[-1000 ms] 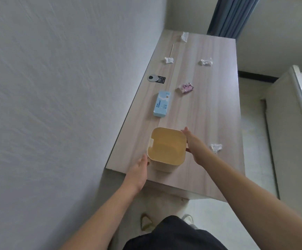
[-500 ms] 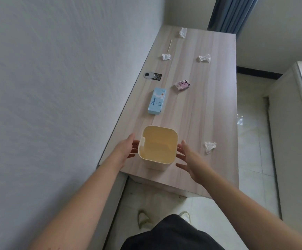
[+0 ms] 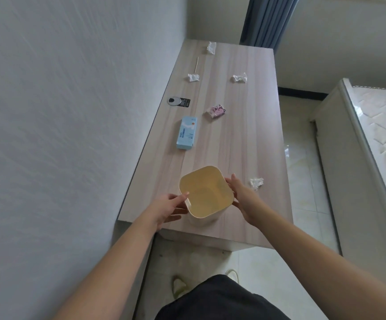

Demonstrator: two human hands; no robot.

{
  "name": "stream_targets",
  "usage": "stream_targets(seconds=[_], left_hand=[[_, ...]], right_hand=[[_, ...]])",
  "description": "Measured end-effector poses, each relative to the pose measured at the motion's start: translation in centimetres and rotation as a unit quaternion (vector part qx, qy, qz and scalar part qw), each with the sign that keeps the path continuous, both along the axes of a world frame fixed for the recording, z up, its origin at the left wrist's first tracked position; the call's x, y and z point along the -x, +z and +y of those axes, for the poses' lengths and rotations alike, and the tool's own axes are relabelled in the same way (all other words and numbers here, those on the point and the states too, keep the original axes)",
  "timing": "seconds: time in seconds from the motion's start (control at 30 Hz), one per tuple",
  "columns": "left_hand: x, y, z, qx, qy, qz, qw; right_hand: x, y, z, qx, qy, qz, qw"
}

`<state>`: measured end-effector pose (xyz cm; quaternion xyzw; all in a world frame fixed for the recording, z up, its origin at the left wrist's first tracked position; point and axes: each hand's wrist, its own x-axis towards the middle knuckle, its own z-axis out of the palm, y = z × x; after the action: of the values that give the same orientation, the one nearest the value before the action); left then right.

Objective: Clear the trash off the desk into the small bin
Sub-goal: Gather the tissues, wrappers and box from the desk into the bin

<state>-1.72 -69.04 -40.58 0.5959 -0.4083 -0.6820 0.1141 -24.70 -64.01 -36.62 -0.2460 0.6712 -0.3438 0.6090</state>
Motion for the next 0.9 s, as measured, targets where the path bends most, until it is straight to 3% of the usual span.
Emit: stream_targets(seconds=[0.27,0.63,0.77,0.9], left_hand=[[2.1,-1.0,-0.9,0.042,-0.039,0.004,0.998],[6.7,-0.9,-0.5,0.022,0.051,0.005,0.998],[7.9,-0.5,-0.4,0.048,0.051,-0.033,0.997],[8.8,-0.4,0.0,0.089,0.044,-0.090,0.991]], right_hand=[[1.8,-0.5,1.7,0.011,-0.060,-0.016,0.998],[7.4,-3.8,2.5,-0.017,-0.094,-0.006,0.995],[10.1,-6.1,2.0,-0.006,-0.078,0.078,0.994],[13.4,-7.9,0.5,0.017,-0.003,0.216,0.976]])
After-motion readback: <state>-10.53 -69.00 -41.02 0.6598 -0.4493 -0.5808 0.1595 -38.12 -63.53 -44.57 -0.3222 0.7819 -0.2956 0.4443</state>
